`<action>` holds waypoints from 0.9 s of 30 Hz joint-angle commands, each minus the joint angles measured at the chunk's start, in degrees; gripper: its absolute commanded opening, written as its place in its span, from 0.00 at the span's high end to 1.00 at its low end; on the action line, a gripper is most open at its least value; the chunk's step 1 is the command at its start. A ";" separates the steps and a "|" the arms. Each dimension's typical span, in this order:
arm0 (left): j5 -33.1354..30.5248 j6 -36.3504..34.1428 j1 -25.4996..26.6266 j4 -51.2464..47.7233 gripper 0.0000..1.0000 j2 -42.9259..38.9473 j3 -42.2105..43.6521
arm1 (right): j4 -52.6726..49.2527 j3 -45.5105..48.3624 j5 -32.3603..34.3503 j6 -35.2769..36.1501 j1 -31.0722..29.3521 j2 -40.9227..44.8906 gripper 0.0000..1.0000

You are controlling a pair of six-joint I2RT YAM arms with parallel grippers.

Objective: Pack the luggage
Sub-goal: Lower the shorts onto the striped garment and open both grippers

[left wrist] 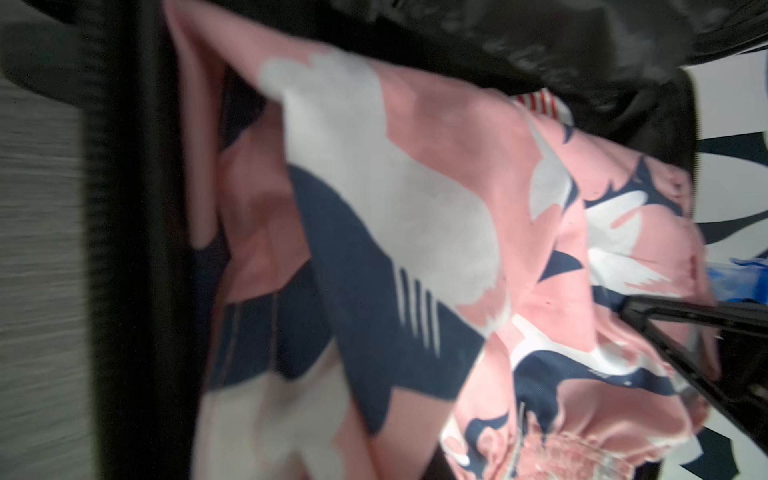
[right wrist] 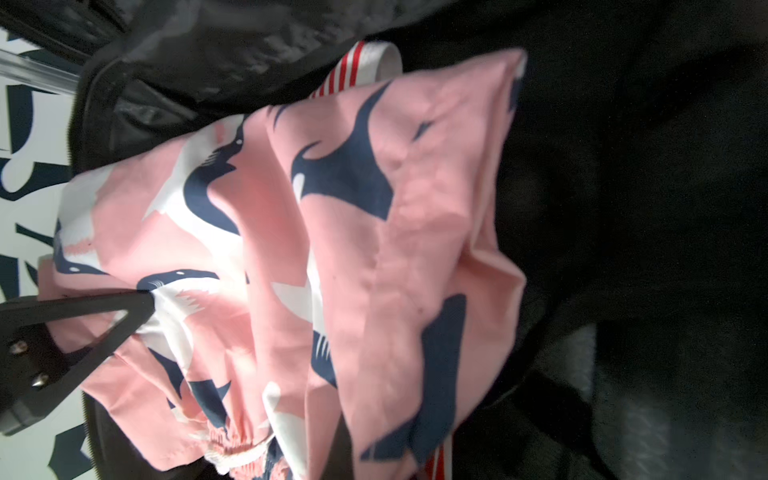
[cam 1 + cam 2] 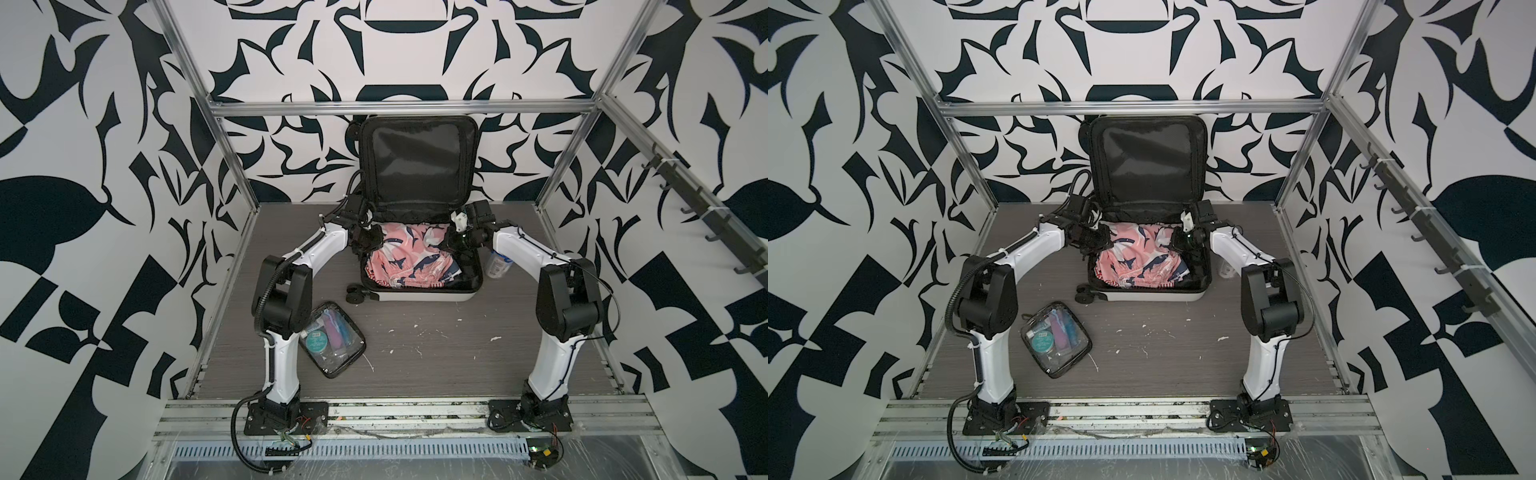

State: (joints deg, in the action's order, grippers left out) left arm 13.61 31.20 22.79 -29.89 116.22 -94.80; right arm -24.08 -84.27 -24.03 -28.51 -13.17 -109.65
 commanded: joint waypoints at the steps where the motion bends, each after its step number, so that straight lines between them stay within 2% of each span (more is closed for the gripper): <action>1: -1.98 -1.73 -0.27 -2.70 0.98 1.33 -2.04 | 1.21 1.02 2.15 0.55 1.19 2.94 1.00; 10: -2.42 -2.28 0.35 -3.55 0.96 3.29 -2.90 | 2.40 2.78 2.35 -1.01 2.95 3.29 1.00; 15: -2.32 -2.24 0.45 -3.63 0.84 3.47 -3.46 | 2.78 2.87 0.07 -0.54 2.97 3.45 0.98; 17: -2.52 -2.12 0.49 -3.66 0.73 2.45 -3.37 | 3.06 3.43 -0.92 -0.32 2.96 4.31 0.81; 20: -3.35 -2.04 0.46 -3.47 0.58 -0.10 -2.77 | 3.51 4.61 -1.14 0.11 2.95 6.81 0.60; 23: -4.67 -2.10 0.46 -3.69 0.53 -2.41 -2.39 | 3.56 5.34 -0.73 0.31 2.97 9.44 0.51; 27: -6.93 -2.46 0.47 -5.70 0.52 -4.30 -3.28 | 2.27 5.34 0.59 0.61 2.97 12.35 0.48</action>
State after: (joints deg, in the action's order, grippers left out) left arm 9.85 29.52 23.79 -32.49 115.24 -97.34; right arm -22.00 -78.56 -24.14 -28.51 -10.41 -100.82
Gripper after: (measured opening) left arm 0.482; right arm 0.520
